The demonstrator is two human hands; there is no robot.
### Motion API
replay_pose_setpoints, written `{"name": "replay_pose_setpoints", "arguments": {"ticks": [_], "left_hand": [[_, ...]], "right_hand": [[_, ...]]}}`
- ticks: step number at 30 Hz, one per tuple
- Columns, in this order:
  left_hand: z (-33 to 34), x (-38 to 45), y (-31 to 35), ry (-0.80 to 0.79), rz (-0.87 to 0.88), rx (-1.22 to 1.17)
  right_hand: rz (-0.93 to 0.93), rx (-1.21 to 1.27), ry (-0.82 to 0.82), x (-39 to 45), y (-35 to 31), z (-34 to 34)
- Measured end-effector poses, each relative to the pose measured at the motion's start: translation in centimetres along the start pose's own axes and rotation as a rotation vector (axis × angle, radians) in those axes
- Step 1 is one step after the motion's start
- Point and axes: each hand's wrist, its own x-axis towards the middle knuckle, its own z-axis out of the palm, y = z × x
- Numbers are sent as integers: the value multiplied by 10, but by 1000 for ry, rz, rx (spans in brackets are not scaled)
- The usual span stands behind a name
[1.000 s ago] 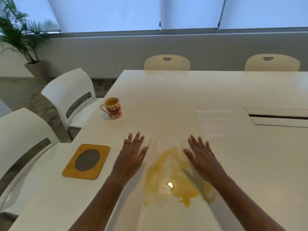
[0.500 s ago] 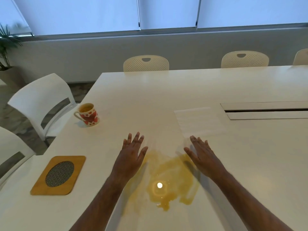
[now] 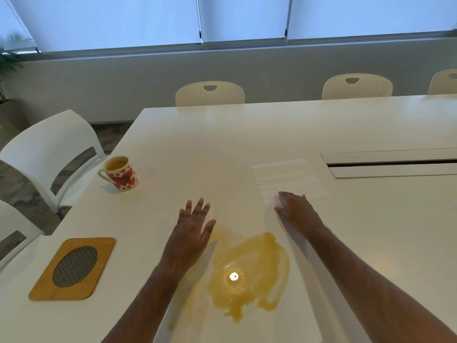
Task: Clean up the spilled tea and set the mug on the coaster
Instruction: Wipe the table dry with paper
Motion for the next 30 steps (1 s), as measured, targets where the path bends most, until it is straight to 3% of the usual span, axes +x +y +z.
{"name": "replay_pose_setpoints", "arguments": {"ticks": [4, 12, 21, 26, 30], "left_hand": [[0, 2, -3, -10, -5, 10], [-8, 5, -2, 16, -4, -2], [-17, 2, 12, 17, -14, -101], [-28, 3, 35, 18, -69, -301], [-37, 9, 47, 36, -119, -514]], "right_hand": [[-34, -63, 132, 0, 1, 6], [-57, -159, 214, -1, 5, -2], [-18, 226, 390, -26, -25, -44], [-85, 412, 466, -47, -58, -88], [-176, 604, 433, -67, -88, -120]]}}
